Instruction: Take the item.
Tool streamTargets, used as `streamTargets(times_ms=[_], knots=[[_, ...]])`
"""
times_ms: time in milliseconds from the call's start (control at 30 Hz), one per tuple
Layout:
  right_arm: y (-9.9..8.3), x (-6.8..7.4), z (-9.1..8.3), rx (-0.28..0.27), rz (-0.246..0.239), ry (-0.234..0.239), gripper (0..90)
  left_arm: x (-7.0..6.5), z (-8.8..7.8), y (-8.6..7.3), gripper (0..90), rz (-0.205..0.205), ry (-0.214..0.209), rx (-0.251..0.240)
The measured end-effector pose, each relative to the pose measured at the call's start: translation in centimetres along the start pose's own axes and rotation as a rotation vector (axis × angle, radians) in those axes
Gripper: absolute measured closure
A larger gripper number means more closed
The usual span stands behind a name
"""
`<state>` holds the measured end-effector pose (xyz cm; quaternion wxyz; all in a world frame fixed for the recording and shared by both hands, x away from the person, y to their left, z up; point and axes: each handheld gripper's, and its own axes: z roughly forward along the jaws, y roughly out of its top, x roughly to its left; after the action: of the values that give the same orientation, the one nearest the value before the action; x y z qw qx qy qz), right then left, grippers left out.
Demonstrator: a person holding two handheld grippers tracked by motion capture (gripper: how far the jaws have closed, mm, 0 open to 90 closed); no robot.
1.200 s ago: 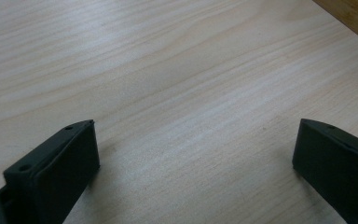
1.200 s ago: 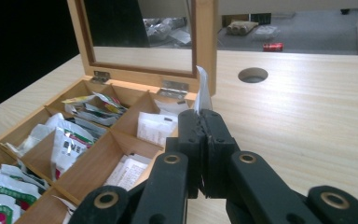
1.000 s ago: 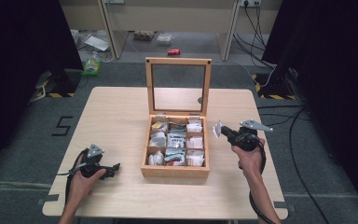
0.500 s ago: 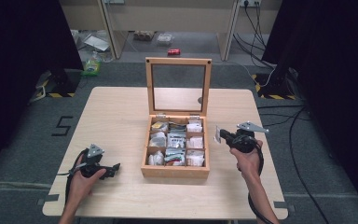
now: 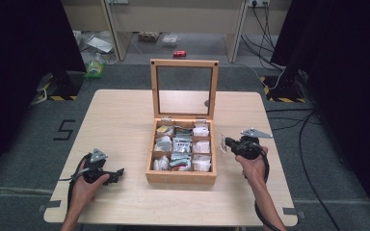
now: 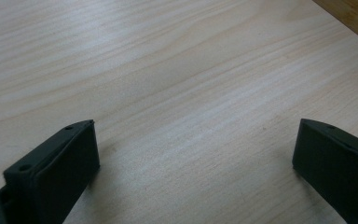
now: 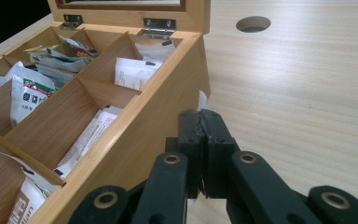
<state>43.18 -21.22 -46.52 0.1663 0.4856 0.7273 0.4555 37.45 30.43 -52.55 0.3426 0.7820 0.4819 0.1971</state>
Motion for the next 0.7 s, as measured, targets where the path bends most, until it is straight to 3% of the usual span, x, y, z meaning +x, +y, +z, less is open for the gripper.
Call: streamTargets(times_ms=[700], knots=[[-0.90,-0.43,0.79,0.065,-0.014,0.003,85.5,0.00,0.00,0.00,0.0,0.000,0.000,0.000]])
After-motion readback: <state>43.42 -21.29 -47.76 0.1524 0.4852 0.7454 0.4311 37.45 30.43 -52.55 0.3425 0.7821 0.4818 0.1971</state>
